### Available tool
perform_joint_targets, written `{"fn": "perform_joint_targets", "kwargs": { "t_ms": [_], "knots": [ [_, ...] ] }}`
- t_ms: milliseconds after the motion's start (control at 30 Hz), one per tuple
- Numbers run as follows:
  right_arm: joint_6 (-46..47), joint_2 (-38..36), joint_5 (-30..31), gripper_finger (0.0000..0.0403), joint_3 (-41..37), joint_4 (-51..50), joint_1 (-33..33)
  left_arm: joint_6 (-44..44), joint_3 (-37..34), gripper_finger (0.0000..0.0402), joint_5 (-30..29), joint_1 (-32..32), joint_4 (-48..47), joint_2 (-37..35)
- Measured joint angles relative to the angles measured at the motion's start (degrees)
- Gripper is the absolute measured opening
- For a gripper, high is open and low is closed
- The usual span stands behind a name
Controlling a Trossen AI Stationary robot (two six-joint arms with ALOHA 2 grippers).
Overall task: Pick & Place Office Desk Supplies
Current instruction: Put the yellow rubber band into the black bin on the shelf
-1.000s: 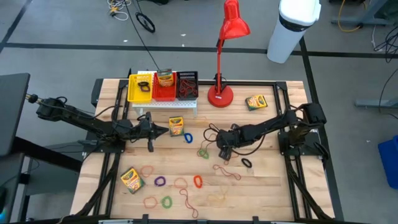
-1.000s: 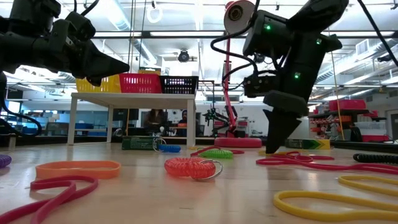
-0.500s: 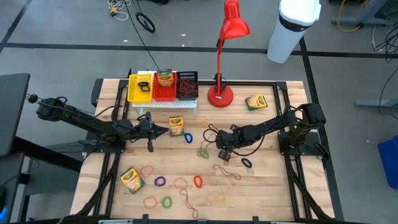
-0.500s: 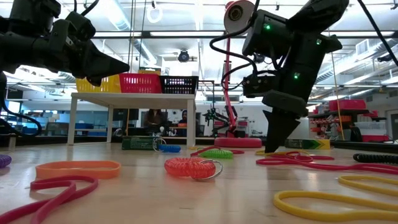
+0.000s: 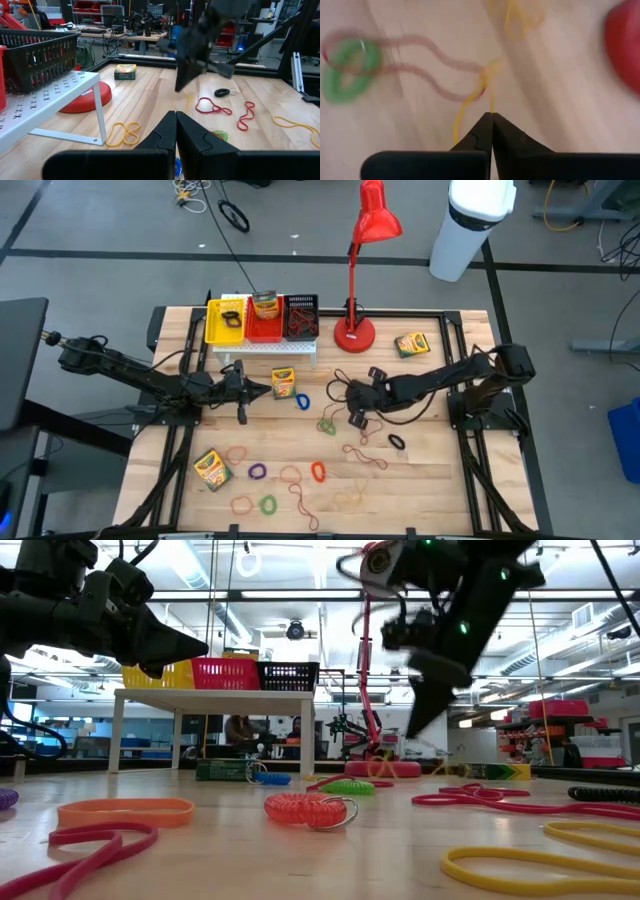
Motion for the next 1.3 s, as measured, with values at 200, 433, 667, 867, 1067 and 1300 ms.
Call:
{"fn": "perform_joint_targets", "kwargs": {
  "t_ms": [200,433,667,867,1067,1300],
  "knots": [
    [-3.29,-1.51,3.36,0.0004,7.81,-4.63,0.00,0.00,0.00,0.0010,-0.01,0.00,-0.01,0.00],
    [-7.92,-1.51,9.10,0.0008,19.61,-9.14,-0.03,0.00,0.00,0.0010,0.01,0.00,0.00,0.00],
    [-15.29,-1.53,11.59,0.0006,29.48,-7.77,-0.04,0.00,0.00,0.0010,0.00,0.00,-0.01,0.00],
    [-22.34,-1.19,14.24,0.0011,34.98,-0.86,-1.59,0.00,0.00,0.0010,-0.01,0.01,0.00,0.00],
    [-30.25,-0.31,12.49,0.0011,35.31,10.28,-7.06,0.00,0.00,0.0010,0.01,0.00,-0.02,0.00],
    [-36.21,2.39,9.86,0.0011,35.36,26.05,-15.80,0.00,0.00,0.0010,-0.01,0.00,0.00,0.00]
  ]
}}
